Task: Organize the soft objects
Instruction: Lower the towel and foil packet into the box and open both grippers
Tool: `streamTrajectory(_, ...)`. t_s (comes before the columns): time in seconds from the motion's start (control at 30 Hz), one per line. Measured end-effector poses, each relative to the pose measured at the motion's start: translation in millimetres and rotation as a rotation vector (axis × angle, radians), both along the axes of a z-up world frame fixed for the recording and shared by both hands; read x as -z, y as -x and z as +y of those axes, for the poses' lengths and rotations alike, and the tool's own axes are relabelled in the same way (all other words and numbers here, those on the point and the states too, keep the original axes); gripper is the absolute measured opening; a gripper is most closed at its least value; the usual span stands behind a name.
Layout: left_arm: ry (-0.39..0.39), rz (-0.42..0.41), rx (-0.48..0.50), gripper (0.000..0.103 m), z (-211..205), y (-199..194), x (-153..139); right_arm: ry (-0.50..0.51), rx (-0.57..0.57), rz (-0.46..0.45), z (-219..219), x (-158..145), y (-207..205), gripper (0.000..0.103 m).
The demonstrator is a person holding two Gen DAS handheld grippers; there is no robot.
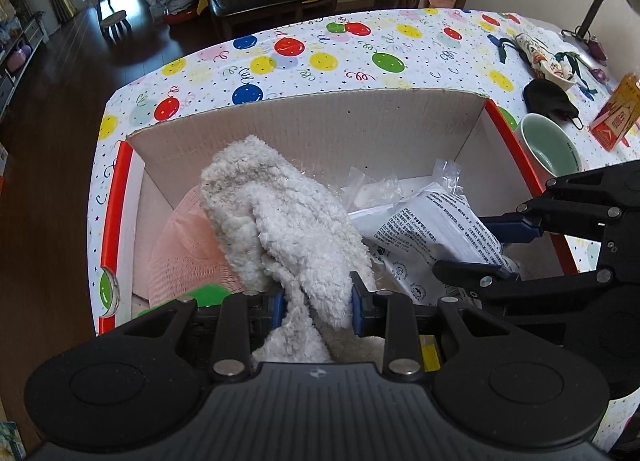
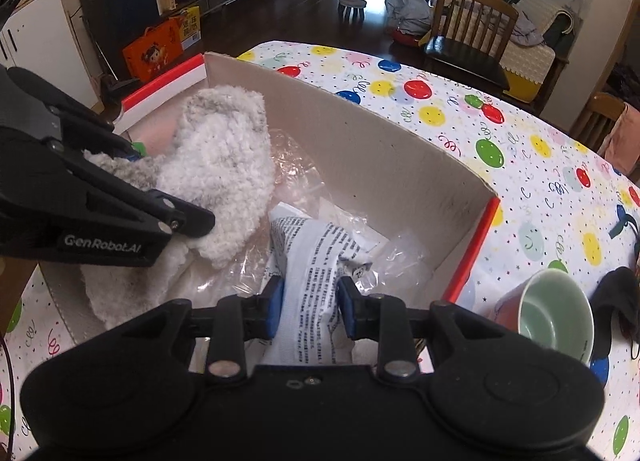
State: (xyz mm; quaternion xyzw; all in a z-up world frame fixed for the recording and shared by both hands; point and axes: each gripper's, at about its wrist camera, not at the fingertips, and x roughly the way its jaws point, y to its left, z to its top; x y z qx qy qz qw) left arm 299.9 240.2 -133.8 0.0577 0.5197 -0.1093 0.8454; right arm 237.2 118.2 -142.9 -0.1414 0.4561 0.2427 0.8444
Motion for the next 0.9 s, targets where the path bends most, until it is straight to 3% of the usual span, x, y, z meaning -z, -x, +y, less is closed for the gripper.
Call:
streamTrajectory(0.13,-0.009,-0.005,0.001,0.033,-2.3,0.1,0.9,-0.008,0.009,0.009,-1.6,-1.8,0.1,0.031)
streamTrajectory(0.27,0.010,-0.015,0.005,0.060,-2.0,1.3,-0.7,-0.016,0.007,0.010,-3.7,-3.4,2.5,0.035)
streamTrajectory(0.43,0.007,-0.033,0.011,0.062,-5.2,5.1,-5.6,-0.022,0.005,0.001,-6.4,-7.4,7.8,0.041)
streamTrajectory(0.57,0.019,-0.041,0.005,0.063,-4.3,8.2,-11.6,-0.027,0.002,-0.020,-9.0,-12.5,13.0,0.056)
streamTrajectory(0.9,0.043,-0.103,0.014,0.063,-2.2,26.5,-39.4,-0.101,0.010,-0.044,-25.4,-39.5,30.6,0.063)
